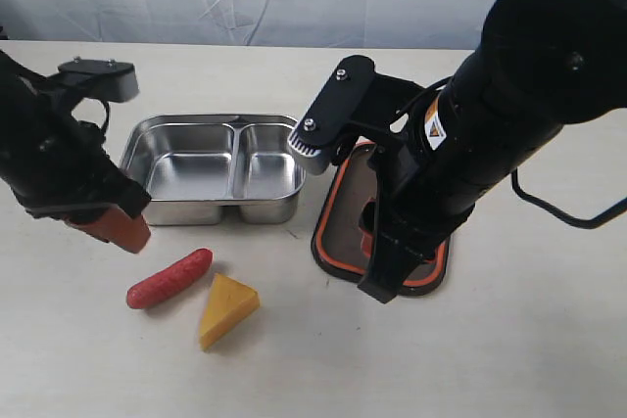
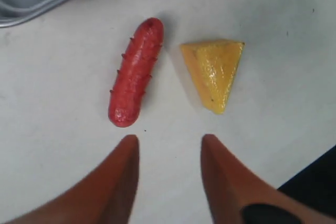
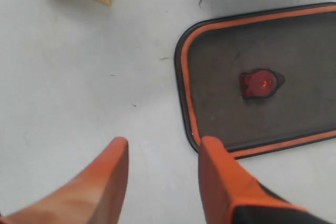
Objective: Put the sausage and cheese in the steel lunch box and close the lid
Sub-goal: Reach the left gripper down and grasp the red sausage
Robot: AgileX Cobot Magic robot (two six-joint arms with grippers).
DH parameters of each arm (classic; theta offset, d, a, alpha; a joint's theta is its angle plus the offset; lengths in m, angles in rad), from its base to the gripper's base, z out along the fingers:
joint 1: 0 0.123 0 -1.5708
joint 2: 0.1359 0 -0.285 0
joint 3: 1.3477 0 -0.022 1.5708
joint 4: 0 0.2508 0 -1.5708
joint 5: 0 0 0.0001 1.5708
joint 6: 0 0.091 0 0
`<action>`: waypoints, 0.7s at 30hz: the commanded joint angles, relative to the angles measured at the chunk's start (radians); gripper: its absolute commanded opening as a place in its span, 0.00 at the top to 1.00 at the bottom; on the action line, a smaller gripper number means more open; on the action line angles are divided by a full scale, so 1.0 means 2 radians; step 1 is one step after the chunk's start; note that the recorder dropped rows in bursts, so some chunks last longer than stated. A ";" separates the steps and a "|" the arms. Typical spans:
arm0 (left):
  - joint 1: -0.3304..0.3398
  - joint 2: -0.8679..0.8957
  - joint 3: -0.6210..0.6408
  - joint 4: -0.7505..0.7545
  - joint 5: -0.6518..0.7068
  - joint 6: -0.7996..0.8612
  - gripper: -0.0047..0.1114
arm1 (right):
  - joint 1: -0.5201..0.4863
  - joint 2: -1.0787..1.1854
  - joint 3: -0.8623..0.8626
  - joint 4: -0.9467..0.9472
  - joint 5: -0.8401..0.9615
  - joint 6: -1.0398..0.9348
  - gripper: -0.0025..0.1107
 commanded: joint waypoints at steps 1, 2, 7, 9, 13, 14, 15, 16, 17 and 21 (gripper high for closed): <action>-0.010 0.049 -0.002 0.000 0.006 0.038 0.43 | 0.002 -0.005 0.002 -0.004 -0.006 0.002 0.61; -0.010 0.063 -0.002 0.000 -0.001 0.061 0.43 | 0.002 -0.005 0.002 -0.004 -0.006 0.002 0.61; -0.010 0.101 -0.002 0.005 -0.034 0.087 0.43 | 0.002 -0.005 0.002 -0.004 -0.006 0.002 0.61; -0.010 0.112 -0.002 0.005 -0.048 0.098 0.43 | 0.002 -0.005 0.002 -0.004 -0.006 0.002 0.61; -0.010 0.126 -0.002 0.007 -0.083 0.108 0.43 | 0.002 -0.005 0.002 -0.004 -0.006 0.002 0.61; -0.010 0.128 -0.002 0.006 -0.087 0.108 0.43 | 0.002 -0.005 0.002 -0.004 -0.006 0.002 0.61; -0.010 0.131 -0.002 0.005 -0.089 0.110 0.43 | 0.002 -0.005 0.002 -0.004 -0.006 0.002 0.61; -0.010 0.132 -0.002 0.003 -0.089 0.115 0.43 | 0.002 -0.005 0.002 -0.004 -0.006 0.002 0.61; -0.011 0.135 -0.002 0.003 -0.089 0.120 0.43 | 0.002 -0.005 0.002 -0.004 -0.006 0.002 0.61; -0.034 0.148 -0.002 0.033 -0.103 0.120 0.43 | 0.002 -0.005 0.002 -0.004 -0.006 0.002 0.61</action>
